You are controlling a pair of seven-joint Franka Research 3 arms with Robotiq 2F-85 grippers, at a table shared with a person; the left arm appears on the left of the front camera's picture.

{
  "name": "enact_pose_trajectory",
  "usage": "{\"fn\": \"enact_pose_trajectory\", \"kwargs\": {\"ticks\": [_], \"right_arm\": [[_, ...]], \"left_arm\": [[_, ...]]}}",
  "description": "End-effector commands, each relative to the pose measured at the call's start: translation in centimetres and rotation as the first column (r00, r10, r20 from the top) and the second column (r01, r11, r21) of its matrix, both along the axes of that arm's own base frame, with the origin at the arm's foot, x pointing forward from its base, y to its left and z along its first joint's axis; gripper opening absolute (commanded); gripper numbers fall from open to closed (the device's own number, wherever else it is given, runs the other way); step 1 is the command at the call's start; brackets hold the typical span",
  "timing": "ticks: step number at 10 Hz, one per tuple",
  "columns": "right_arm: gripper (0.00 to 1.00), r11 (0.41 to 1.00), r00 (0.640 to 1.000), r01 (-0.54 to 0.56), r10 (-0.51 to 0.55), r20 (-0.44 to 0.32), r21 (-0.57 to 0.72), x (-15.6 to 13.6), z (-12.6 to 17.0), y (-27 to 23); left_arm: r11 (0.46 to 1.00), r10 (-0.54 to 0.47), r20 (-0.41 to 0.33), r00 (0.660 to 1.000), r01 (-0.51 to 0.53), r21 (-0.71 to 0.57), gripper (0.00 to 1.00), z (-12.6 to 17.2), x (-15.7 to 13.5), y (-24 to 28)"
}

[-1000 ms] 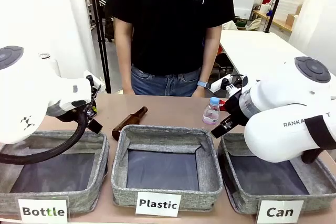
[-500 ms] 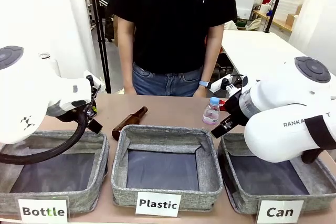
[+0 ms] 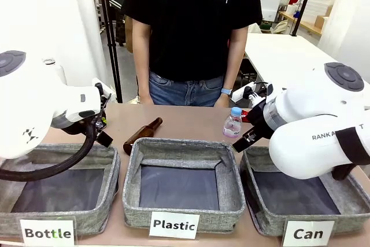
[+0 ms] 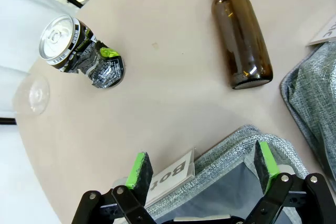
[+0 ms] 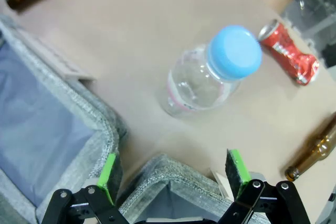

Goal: Sort the can waste into the basket.
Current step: Pick up the can waste from the table and place it in the right Fabric basket.

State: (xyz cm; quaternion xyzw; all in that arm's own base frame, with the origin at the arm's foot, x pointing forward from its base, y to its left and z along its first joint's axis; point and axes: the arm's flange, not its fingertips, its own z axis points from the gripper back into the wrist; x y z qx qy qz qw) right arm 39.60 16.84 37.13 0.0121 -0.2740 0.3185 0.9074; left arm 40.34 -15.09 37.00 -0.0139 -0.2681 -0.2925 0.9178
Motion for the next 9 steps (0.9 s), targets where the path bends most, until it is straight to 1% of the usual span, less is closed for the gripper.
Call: {"fn": "enact_pose_trajectory", "kwargs": {"ticks": [1,2,3,4,5,6,7,8,9], "right_arm": [[1.00,1.000,1.000,0.000,0.000,0.000,0.000,0.0,0.0,0.0],[1.00,0.999,1.000,-0.009,0.009,-0.015,0.035,-0.4,1.4,-0.6],[1.00,0.998,0.998,-0.016,0.019,-0.063,0.059,-1.1,3.3,-1.3],[1.00,0.994,0.992,0.025,-0.011,-0.122,0.106,-2.1,5.8,-2.8],[1.00,0.984,0.976,0.077,-0.042,-0.211,0.163,-2.8,8.1,-4.6],[1.00,0.962,0.956,0.150,-0.083,-0.280,0.229,-3.9,10.3,-6.6],[1.00,0.920,0.937,0.194,-0.071,-0.342,0.342,-5.2,12.4,-9.1],[1.00,0.847,0.915,0.234,-0.026,-0.403,0.477,-6.7,14.2,-12.5],[1.00,0.754,0.915,0.241,0.033,-0.402,0.611,-7.7,15.0,-16.4]], "left_arm": [[1.000,0.000,0.000,1.000,0.000,0.000,1.00,0.0,0.0,0.0],[1.000,0.000,0.000,1.000,0.000,0.000,1.00,0.0,0.0,0.0],[0.998,-0.027,-0.027,0.999,0.025,-0.056,1.00,1.7,-1.0,0.5],[0.991,-0.025,-0.166,0.986,0.003,-0.136,1.00,4.7,-2.9,0.0],[0.984,0.013,-0.227,0.974,-0.053,-0.170,1.00,7.4,-4.9,-0.1],[0.969,-0.016,-0.264,0.964,-0.050,-0.241,1.00,9.6,-7.0,1.0],[0.934,-0.106,-0.285,0.953,-0.003,-0.356,1.00,11.3,-8.8,3.1],[0.872,-0.251,-0.262,0.932,0.099,-0.480,1.00,13.4,-11.0,7.2],[0.781,-0.305,-0.220,0.927,0.112,-0.614,1.00,14.2,-12.0,11.7]]}}
